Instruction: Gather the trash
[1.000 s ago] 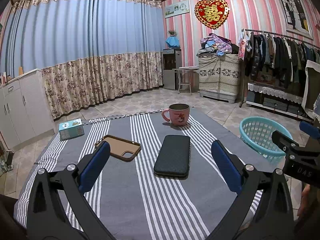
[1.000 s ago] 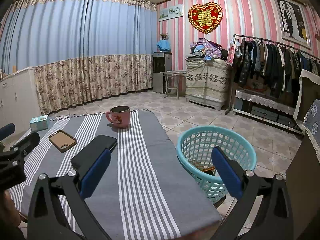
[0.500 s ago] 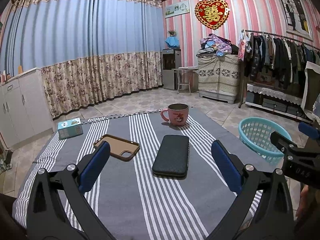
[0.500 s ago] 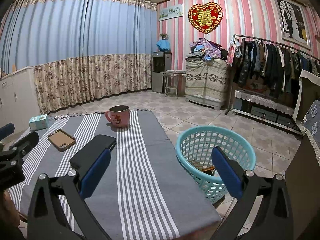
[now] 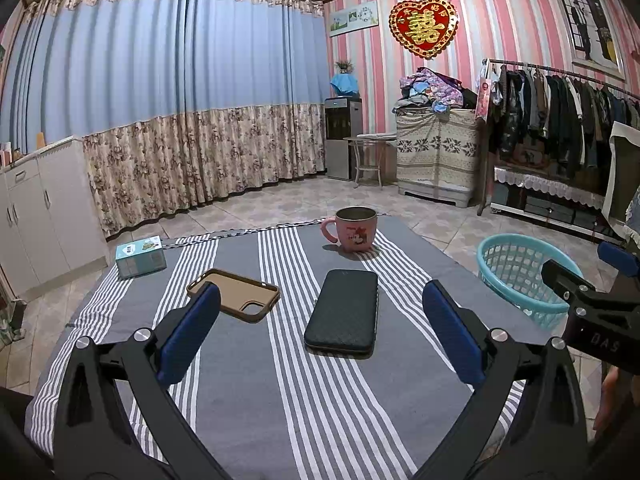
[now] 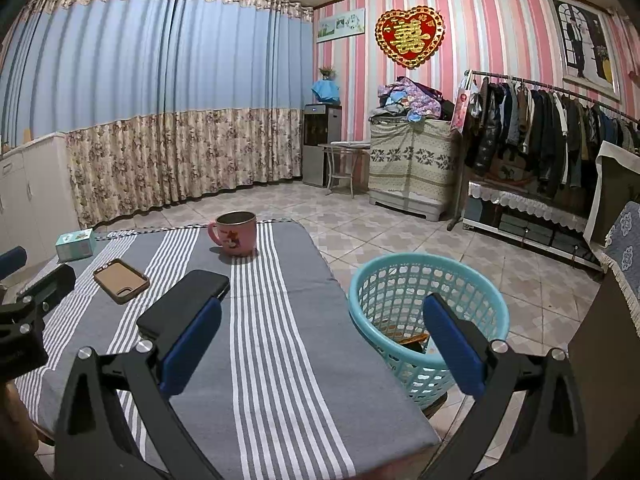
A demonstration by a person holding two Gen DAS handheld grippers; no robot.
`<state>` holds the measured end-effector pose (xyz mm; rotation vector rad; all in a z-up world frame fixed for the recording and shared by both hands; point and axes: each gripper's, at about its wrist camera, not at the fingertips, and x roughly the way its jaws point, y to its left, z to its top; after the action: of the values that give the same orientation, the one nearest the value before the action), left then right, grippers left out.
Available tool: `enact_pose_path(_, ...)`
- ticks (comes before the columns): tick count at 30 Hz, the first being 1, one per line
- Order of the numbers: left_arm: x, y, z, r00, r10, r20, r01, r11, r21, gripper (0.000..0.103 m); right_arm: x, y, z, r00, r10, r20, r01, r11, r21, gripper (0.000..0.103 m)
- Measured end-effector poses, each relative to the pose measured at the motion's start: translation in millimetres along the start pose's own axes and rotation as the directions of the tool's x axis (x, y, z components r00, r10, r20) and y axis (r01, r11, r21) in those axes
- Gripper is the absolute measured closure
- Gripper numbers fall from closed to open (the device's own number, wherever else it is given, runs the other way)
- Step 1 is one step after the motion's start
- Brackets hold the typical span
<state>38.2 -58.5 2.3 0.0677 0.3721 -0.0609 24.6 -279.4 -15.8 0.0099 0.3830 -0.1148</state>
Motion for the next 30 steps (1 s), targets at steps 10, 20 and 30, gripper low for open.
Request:
enact_pose_path(10,-0.6,0.4,-1.6,1.000,-0.003,0.000,0.003,1.000,-0.005,0.005,-0.5,-0.7,0.3,1.000,-0.001,0.001,0.001,1.000,-0.002,0.004)
enact_pose_path(20,-2.0,-0.4,-2.6,1.000,0.000,0.004,0.000,1.000,-0.005,0.005,-0.4,-0.4,0.3,1.000,0.000,0.002,0.000,1.000,-0.001,0.004)
enact_pose_path(30,-2.8,-2.4,-1.7,1.000,-0.002,0.002,0.002,1.000,-0.004,0.005,0.0,-3.4,1.1,1.000,0.000,0.002,0.000,1.000,-0.004,0.004)
